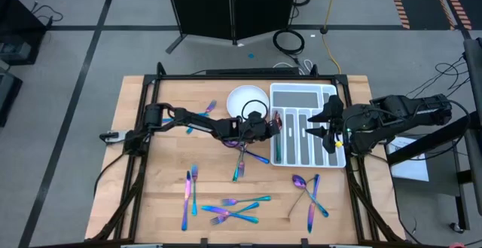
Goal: Sort silverware
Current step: Put the purple spoon into the white silverware tray
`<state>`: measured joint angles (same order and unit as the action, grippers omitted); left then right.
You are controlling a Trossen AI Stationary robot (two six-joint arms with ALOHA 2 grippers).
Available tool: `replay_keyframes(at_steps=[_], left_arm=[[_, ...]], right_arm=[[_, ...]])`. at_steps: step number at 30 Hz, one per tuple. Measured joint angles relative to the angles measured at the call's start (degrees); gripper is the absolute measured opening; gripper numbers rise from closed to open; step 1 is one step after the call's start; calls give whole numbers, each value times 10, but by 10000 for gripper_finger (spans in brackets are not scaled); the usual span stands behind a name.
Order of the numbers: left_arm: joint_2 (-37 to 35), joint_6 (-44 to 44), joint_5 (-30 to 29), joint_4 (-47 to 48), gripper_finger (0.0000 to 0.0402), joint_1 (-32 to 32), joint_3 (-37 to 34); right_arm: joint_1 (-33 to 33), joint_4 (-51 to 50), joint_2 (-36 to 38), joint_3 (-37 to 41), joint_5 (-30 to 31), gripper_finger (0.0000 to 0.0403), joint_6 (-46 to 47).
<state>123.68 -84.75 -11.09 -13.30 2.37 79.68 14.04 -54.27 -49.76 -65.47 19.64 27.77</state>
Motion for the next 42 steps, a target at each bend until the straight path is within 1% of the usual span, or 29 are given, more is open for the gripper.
replay_keyframes(at_steps=[8,12,24,31,36,39,42], left_arm=[[3,-20,4,13,0,0,0],[3,-19,13,5,3,2,0],[3,-20,33,4,73,5,0],[3,-64,52,3,82,16,0],[3,-64,67,-2,82,24,0],[-6,-28,79,-31,82,28,-1],[-41,34,82,-58,82,29,-1]], right_arm=[[0,11,0,0,0,183,0],[0,24,0,0,0,183,0],[0,30,0,0,0,183,14],[0,30,0,0,0,183,15],[0,30,0,0,-1,183,15],[0,30,0,0,-2,183,15],[0,28,0,0,-5,183,15]])
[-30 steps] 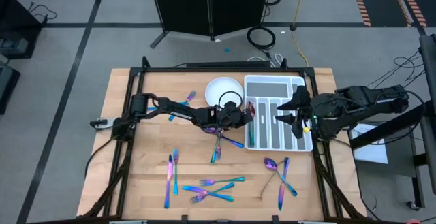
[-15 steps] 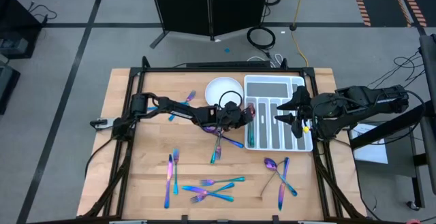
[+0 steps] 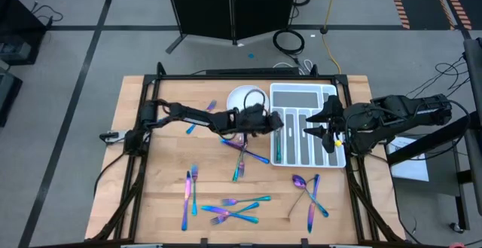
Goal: Sort silverware
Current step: Put the purple spoon into the white silverware tray
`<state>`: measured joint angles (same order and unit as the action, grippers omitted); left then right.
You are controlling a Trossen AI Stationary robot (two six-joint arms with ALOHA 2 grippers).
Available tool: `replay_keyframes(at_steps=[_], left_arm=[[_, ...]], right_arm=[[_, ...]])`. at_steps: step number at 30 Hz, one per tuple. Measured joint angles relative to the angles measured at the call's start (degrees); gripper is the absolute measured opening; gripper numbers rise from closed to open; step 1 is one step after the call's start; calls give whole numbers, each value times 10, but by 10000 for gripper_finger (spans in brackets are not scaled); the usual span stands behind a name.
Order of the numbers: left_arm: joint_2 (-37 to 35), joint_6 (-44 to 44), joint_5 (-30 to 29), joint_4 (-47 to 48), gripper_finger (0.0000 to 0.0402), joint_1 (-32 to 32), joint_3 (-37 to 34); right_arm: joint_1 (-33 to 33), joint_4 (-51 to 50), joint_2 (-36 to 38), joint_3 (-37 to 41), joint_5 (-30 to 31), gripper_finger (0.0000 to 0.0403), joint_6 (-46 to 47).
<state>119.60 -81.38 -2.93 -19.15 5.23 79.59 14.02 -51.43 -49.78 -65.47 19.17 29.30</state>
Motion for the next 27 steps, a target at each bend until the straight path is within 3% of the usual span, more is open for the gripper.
replay_keyframes(at_steps=[5,11,14,18,20,27], left_arm=[[-90,181,33,88,82,-8,1],[-207,362,46,365,81,-43,1],[-247,383,56,532,81,-60,1],[-259,328,29,709,81,-81,1],[-253,314,7,733,81,-91,-6],[-197,306,19,616,81,-97,-8]], right_arm=[[0,-3,-1,0,-23,183,2],[0,6,-20,0,-30,183,22],[0,23,-43,0,-31,183,21],[0,66,-84,0,-46,183,19],[0,92,-106,0,-46,183,20],[0,134,-161,0,-46,183,61]])
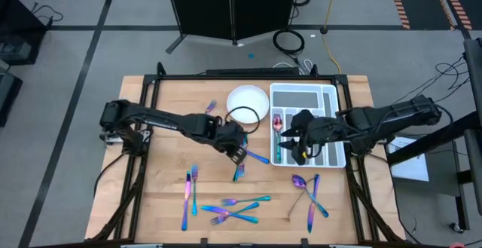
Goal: Sort silverware
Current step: Put the purple spoon into the white silverware tray
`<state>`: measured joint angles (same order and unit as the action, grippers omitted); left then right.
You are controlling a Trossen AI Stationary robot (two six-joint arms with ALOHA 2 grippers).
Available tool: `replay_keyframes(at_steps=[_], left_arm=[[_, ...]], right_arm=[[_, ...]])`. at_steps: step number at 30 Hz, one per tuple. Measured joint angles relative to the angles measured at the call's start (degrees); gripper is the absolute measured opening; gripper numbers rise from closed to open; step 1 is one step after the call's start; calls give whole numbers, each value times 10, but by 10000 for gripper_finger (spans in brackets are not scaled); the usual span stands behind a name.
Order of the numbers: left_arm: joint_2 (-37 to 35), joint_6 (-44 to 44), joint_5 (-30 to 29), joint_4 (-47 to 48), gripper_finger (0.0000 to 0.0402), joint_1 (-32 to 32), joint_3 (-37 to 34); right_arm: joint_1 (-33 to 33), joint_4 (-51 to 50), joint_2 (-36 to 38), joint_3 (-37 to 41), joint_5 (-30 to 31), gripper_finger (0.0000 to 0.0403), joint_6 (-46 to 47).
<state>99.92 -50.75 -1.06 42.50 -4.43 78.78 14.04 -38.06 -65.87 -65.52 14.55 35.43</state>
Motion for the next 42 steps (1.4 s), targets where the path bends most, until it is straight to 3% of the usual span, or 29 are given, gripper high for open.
replay_keyframes(at_steps=[5,13,42], left_arm=[[63,-57,-1,12,81,3,-1],[139,-60,-3,-19,81,1,0],[155,-93,-58,-75,81,-15,0]], right_arm=[[0,-7,-14,0,-1,183,27],[0,-5,-18,0,-3,183,57],[0,-3,-18,0,-14,183,70]])
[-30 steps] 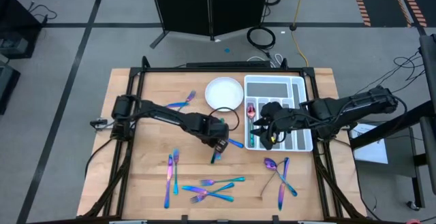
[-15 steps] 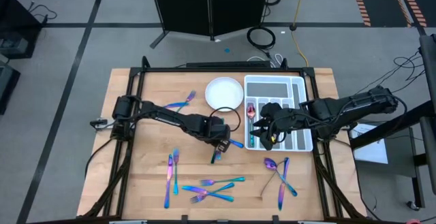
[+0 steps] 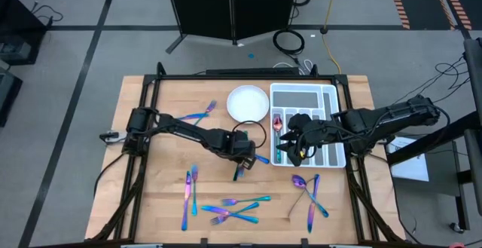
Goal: Sort silverware
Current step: Put the purple spoon into the white silverware tray
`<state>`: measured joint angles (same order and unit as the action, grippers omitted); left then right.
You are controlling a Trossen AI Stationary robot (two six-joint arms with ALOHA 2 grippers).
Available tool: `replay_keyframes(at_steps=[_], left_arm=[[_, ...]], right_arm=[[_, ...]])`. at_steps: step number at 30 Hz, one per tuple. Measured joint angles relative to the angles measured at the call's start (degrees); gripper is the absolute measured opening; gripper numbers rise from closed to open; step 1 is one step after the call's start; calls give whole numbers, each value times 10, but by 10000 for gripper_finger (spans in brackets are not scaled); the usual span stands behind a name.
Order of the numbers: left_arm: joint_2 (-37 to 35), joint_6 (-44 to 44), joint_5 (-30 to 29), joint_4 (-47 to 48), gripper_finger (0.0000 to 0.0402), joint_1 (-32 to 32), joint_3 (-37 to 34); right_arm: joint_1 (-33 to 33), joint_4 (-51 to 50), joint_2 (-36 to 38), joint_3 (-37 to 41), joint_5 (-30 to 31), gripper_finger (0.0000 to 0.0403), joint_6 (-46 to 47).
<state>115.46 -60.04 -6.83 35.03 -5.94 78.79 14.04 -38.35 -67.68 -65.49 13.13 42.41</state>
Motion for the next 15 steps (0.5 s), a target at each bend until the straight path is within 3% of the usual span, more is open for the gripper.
replay_keyframes(at_steps=[15], left_arm=[[21,6,12,-3,78,-8,1]], right_arm=[[0,3,0,0,-13,183,-1]])
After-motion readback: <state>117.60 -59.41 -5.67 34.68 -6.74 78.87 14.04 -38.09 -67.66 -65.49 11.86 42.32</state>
